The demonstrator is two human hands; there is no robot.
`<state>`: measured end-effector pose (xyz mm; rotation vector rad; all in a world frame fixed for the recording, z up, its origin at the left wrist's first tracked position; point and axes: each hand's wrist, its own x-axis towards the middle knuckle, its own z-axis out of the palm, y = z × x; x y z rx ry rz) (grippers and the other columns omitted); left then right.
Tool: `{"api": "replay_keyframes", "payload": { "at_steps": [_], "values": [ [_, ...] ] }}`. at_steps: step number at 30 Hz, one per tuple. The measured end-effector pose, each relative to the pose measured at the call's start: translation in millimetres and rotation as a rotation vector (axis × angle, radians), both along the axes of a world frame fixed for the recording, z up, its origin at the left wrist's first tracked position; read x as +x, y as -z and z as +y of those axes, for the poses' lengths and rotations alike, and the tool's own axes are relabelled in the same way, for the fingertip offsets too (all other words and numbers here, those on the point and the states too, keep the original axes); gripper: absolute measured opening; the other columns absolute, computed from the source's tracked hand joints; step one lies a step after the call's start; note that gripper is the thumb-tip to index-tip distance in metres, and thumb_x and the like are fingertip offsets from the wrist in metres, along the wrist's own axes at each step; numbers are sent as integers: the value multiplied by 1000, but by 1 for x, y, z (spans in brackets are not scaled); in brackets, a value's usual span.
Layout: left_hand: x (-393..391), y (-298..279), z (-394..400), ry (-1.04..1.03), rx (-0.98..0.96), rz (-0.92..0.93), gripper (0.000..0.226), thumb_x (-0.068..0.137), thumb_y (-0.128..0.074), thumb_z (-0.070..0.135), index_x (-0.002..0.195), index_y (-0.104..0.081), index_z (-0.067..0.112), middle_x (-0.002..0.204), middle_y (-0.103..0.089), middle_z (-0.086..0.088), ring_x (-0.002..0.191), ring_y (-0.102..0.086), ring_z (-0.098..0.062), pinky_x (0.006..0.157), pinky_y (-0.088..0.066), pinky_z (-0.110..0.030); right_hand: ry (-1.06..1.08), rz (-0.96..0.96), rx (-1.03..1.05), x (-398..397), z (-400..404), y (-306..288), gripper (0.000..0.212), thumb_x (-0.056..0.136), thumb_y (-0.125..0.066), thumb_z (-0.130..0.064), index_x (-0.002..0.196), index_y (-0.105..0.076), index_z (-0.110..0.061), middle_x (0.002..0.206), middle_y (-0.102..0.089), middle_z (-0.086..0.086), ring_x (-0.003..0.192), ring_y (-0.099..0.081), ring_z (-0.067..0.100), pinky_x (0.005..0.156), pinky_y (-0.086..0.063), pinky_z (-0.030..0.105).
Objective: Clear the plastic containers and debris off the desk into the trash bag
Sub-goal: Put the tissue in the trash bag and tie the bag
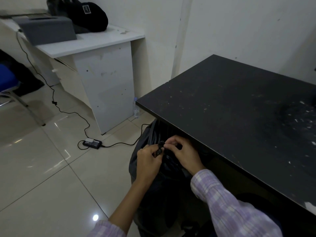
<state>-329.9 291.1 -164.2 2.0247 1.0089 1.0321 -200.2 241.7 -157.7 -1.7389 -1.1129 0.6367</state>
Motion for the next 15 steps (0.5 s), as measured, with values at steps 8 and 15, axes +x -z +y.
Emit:
{"api": "replay_keyframes", "payload": {
  "at_steps": [8,15],
  "values": [
    [2,8,3,33,8,45,27,80,-63,0,55,-54,-1,49,-49,0,52,-35,-10,57,-31,-29,-43,-125,-82,4,-4,1,21,87,-58,-45,82,-66,-26,88,-66,-7,85,-62,6,80,-49,27],
    [-4,16,10,117,178,89,30,77,-62,-9,53,-48,1,55,-51,-3,56,-31,-11,55,-31,-35,-111,136,-172,5,12,-10,22,82,-72,-18,99,-65,-6,67,-55,-4,61,-55,-2,62,-42,9]
  ]
}}
